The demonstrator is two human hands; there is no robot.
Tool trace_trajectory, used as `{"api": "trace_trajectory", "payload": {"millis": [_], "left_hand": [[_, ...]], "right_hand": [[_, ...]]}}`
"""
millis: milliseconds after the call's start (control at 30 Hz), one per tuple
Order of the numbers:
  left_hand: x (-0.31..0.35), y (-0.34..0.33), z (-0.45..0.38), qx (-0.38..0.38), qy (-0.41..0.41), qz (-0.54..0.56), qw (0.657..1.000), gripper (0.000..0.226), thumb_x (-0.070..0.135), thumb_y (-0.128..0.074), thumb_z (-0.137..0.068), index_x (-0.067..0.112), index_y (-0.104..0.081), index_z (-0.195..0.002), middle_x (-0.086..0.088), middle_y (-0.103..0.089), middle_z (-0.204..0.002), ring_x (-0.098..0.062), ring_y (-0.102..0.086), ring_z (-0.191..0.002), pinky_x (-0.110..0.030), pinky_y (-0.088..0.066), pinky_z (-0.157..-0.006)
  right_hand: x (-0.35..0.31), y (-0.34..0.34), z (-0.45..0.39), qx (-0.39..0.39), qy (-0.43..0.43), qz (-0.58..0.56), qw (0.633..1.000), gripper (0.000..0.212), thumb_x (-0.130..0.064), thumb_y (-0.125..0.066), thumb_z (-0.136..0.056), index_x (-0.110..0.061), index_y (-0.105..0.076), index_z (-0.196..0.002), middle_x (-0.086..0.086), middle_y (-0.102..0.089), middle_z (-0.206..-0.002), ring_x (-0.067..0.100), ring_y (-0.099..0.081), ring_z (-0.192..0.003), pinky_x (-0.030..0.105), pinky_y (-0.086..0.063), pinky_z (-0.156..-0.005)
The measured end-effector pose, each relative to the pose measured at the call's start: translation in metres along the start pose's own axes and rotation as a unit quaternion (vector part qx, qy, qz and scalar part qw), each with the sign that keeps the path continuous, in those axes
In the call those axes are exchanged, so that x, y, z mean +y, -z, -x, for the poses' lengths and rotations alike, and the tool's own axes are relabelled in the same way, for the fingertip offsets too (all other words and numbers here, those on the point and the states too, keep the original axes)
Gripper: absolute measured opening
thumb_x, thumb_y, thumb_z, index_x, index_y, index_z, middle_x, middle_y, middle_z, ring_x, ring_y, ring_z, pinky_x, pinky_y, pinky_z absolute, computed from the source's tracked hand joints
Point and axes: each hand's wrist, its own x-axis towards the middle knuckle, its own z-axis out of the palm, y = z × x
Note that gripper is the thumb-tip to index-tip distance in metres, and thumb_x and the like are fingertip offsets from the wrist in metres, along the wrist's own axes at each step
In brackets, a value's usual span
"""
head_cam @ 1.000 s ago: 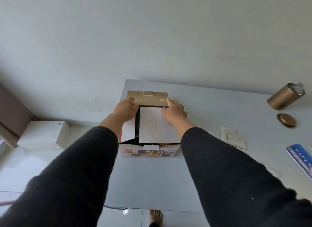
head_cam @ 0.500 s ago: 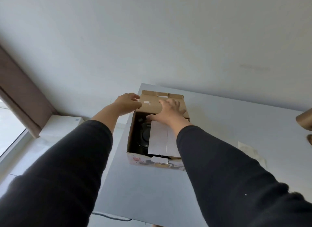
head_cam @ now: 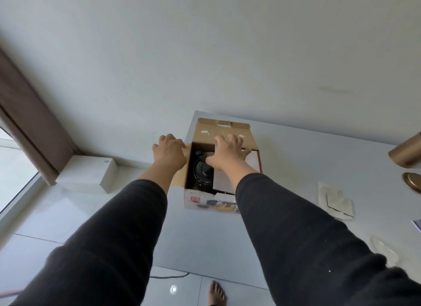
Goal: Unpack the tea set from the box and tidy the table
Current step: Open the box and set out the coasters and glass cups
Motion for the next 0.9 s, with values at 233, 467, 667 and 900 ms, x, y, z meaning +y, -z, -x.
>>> {"api": "trace_trajectory", "payload": {"millis": [233, 467, 667, 900], "left_hand": [[0.014, -0.005, 0.033, -0.041, 0.013, 0.074, 0.996, 0.029, 0.01, -0.049, -0.089, 0.005, -0.059, -0.117, -0.014, -0.052, -0.12, -0.029, -0.053, -0.109, -0.035, -0.047, -0.086], [0.03, -0.011, 0.058, -0.063, -0.01, 0.053, 0.997, 0.028, 0.016, -0.051, -0.089, 0.006, -0.057, -0.115, -0.015, -0.048, -0.124, -0.03, -0.048, -0.111, -0.038, -0.047, -0.093], [0.045, -0.026, 0.07, -0.076, -0.004, 0.061, 0.995, 0.045, 0.02, -0.051, -0.092, 0.007, -0.043, -0.134, -0.017, -0.038, -0.138, -0.031, -0.037, -0.126, -0.039, -0.036, -0.104], [0.051, -0.029, 0.075, -0.067, 0.008, 0.074, 0.995, 0.058, 0.02, -0.046, -0.093, 0.008, -0.027, -0.146, -0.017, -0.026, -0.147, -0.033, -0.028, -0.135, -0.043, -0.031, -0.11]], "right_hand": [[0.003, 0.041, 0.028, 0.121, -0.004, 0.036, 0.992, 0.034, -0.012, -0.055, -0.085, -0.017, -0.059, -0.118, 0.009, -0.041, -0.132, 0.029, -0.037, -0.124, 0.047, -0.035, -0.102], [0.046, 0.067, 0.057, 0.181, -0.087, 0.13, 0.971, 0.032, -0.011, -0.053, -0.09, -0.009, -0.057, -0.121, 0.01, -0.037, -0.134, 0.028, -0.035, -0.125, 0.044, -0.034, -0.102], [0.081, 0.043, 0.084, 0.143, -0.172, 0.158, 0.962, 0.041, -0.021, -0.055, -0.086, -0.011, -0.059, -0.126, 0.009, -0.022, -0.15, 0.033, -0.009, -0.142, 0.056, -0.018, -0.11], [0.105, 0.009, 0.096, 0.027, -0.239, 0.042, 0.97, 0.053, -0.034, -0.049, -0.091, -0.01, -0.047, -0.138, 0.01, 0.006, -0.161, 0.035, 0.009, -0.146, 0.062, -0.011, -0.112]]}}
